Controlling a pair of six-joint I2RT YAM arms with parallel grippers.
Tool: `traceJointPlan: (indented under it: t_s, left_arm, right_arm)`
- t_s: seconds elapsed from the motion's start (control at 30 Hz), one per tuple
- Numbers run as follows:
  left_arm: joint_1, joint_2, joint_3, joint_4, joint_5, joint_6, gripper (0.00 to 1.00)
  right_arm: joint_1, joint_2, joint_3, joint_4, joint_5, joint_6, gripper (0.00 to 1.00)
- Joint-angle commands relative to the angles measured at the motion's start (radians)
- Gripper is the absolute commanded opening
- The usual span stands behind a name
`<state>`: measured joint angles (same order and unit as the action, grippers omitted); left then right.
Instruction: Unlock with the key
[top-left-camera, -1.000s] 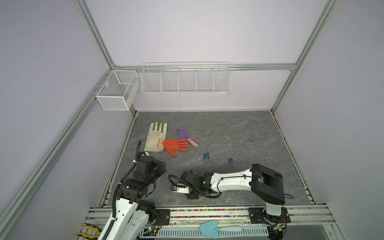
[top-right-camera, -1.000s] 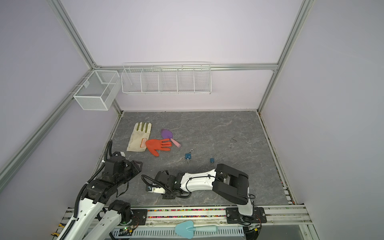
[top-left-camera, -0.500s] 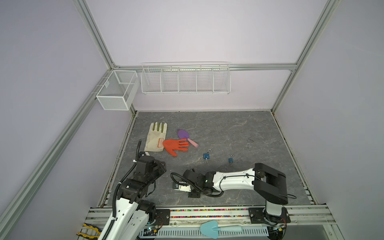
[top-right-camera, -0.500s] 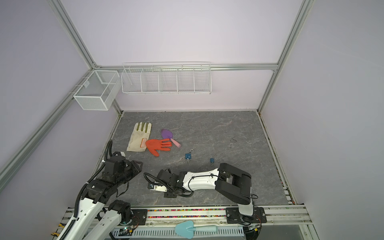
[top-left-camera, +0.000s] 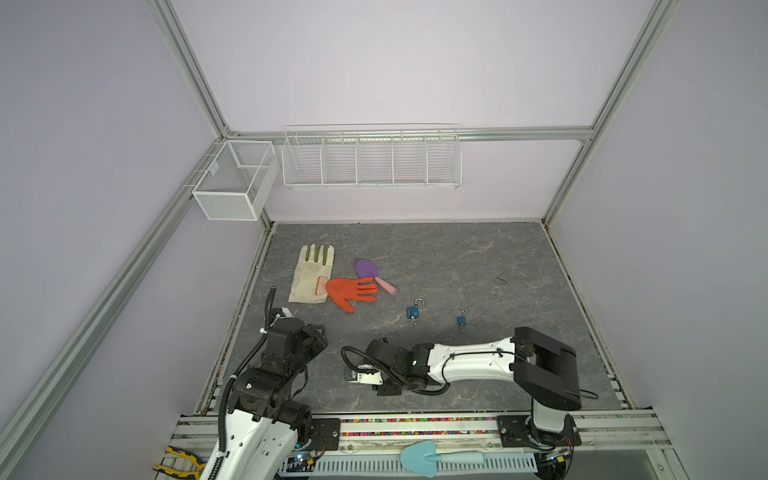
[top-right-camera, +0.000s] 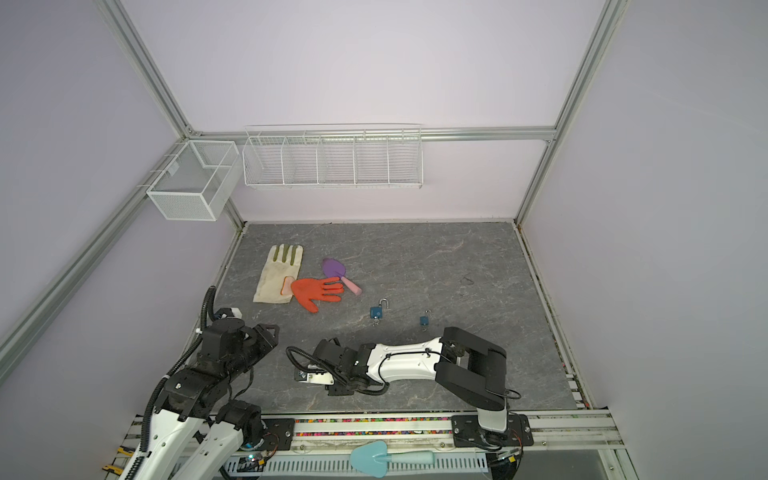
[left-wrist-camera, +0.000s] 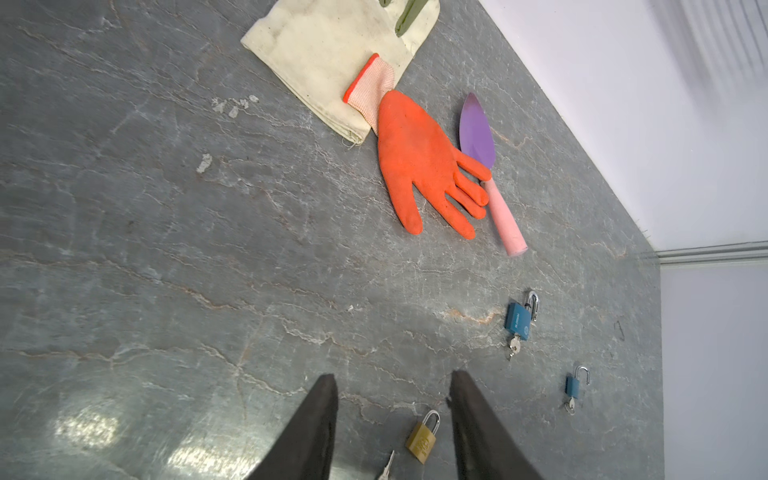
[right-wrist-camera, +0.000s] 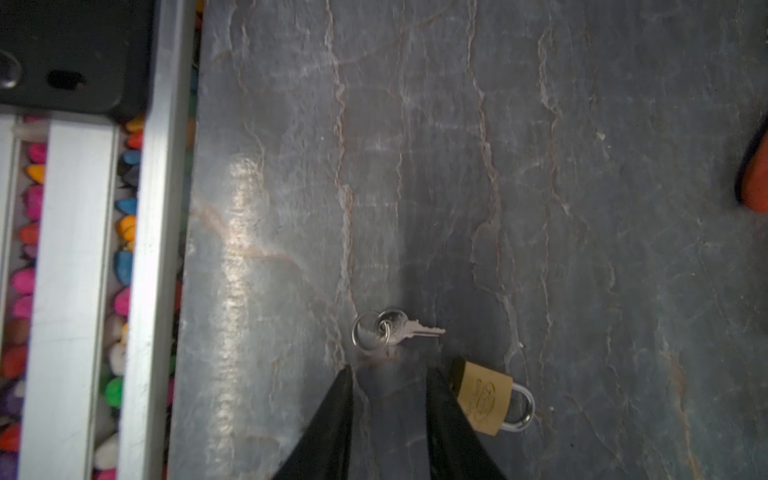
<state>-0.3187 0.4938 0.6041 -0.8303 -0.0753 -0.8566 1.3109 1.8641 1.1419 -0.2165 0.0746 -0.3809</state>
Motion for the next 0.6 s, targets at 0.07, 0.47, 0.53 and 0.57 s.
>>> traceJointPlan:
  t_s: [0.07, 0.47, 0.53, 0.57]
  left_arm:
    - [0.007, -0.019, 0.011, -0.059, -0.044, -0.007, 0.45]
    - [0.007, -0.029, 0.007, -0.067, -0.038, -0.012, 0.45]
    - [0.007, -0.03, 0.001, -0.059, -0.037, -0.014, 0.45]
    - [0.006, -0.028, 0.0, -0.056, -0.035, -0.013, 0.45]
  right_arm:
    - [0.004, 0.032, 0.04, -0.038, -0.059, -0.017, 0.39]
    - [-0.003, 0.094, 0.086, -0.079, -0.085, -0.027, 0.4]
    - [-0.008, 0.106, 0.098, -0.085, -0.082, -0.029, 0.4]
    - [-0.011, 0.111, 0.103, -0.084, -0.081, -0.031, 0.39]
